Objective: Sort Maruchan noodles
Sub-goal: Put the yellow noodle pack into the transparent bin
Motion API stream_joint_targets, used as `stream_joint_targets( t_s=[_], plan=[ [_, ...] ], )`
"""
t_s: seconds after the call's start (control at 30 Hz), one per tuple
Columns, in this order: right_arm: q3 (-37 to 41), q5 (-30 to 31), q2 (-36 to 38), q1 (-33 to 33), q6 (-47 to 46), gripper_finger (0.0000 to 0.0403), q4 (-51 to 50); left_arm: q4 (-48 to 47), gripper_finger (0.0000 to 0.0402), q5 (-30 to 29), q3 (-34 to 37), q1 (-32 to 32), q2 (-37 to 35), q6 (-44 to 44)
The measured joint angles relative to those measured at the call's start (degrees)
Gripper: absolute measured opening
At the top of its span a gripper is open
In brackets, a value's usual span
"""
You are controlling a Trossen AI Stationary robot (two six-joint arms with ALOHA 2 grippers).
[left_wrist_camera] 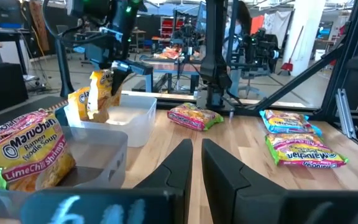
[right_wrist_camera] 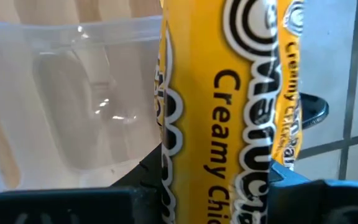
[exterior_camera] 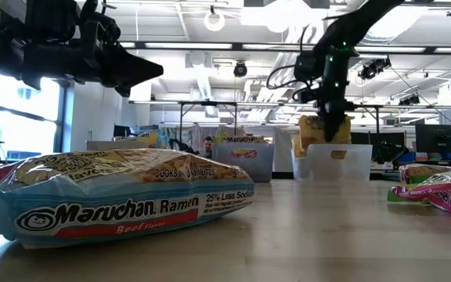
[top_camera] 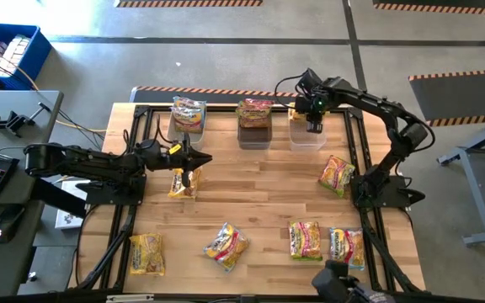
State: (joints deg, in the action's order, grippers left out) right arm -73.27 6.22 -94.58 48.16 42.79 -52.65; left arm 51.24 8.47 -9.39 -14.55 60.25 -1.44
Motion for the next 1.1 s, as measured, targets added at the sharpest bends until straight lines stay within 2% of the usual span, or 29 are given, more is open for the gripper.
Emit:
stream_joint_targets(
  t_s=[0.43,0.83,1.1],
  plan=[
    [0.04,-0.79,-7.88,1.68,2.42,0.0104,4.30,-0.04,0.0025,-0.04,0.00,0.00,0.00,-0.49],
    [-0.92,1.10,-10.01,1.55,-2.39,0.0190,4.67,-0.44,0.0025,-0.26,0.00,-0.07,0.00,-0.45],
    [-6.95,1.78,-10.01,1.06,-4.35,0.0204,0.83,-0.46,0.0025,-0.48,0.00,-0.07,0.00,0.07]
  ],
)
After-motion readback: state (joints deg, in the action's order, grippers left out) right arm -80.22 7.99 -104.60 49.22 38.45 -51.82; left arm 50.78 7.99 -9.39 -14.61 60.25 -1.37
